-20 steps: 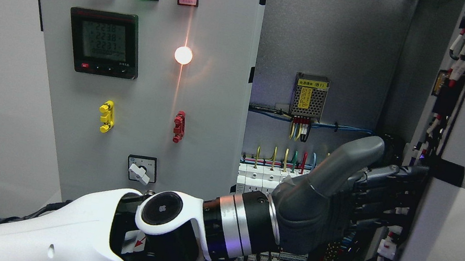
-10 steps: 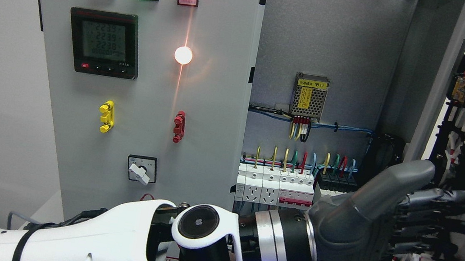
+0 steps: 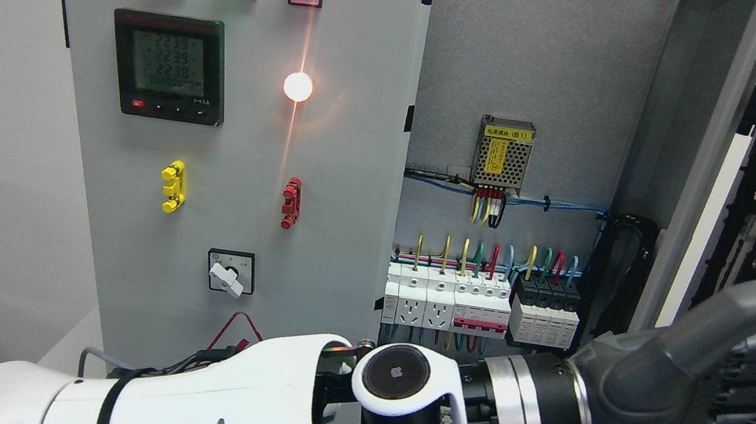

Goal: Open door with both hands
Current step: 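Push the door edge outward with the left hand, swinging it open, then keep pushing the door wide open with the left arm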

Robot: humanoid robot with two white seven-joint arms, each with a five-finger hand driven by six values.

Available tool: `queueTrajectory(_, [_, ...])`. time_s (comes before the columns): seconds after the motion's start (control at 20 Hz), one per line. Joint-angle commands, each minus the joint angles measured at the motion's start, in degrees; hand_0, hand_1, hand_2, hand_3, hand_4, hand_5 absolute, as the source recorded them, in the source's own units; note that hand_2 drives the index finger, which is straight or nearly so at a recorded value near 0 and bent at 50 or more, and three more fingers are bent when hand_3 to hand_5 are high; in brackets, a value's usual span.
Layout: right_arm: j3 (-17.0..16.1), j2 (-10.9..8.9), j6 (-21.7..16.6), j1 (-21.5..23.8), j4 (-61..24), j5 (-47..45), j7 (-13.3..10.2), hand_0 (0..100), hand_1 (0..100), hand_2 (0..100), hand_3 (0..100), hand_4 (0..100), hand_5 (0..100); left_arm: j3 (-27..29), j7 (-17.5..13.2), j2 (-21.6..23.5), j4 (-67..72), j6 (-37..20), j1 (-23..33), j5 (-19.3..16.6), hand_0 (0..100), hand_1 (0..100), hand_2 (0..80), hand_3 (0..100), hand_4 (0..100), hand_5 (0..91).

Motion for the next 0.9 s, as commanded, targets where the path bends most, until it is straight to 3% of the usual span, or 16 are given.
queueTrajectory(0.0, [1.76, 0.00, -0.02, 0.00, 0.00, -1.67, -0.01, 0, 0, 0, 0, 0, 0, -0.02, 0.04, -8.72, 7.12, 0.13, -0.36, -1.21, 0, 0, 0.0, 0, 0, 0.0])
queueTrajectory(0.55, [1.76, 0.00, -0.02, 0.00, 0.00, -1.67, -0.01, 0, 0, 0, 0, 0, 0, 0.24, 0.13, -15.93, 13.54, 1.45, -1.60, -2.00, 0, 0, 0.0, 0, 0, 0.0])
queueTrajectory(0.85, [1.76, 0.00, -0.02, 0.00, 0.00, -1.67, -0.01, 0, 0, 0, 0, 0, 0, 0.24, 0.13, -16.20, 13.63, 1.36, -2.21, -2.00, 0, 0, 0.0, 0, 0, 0.0])
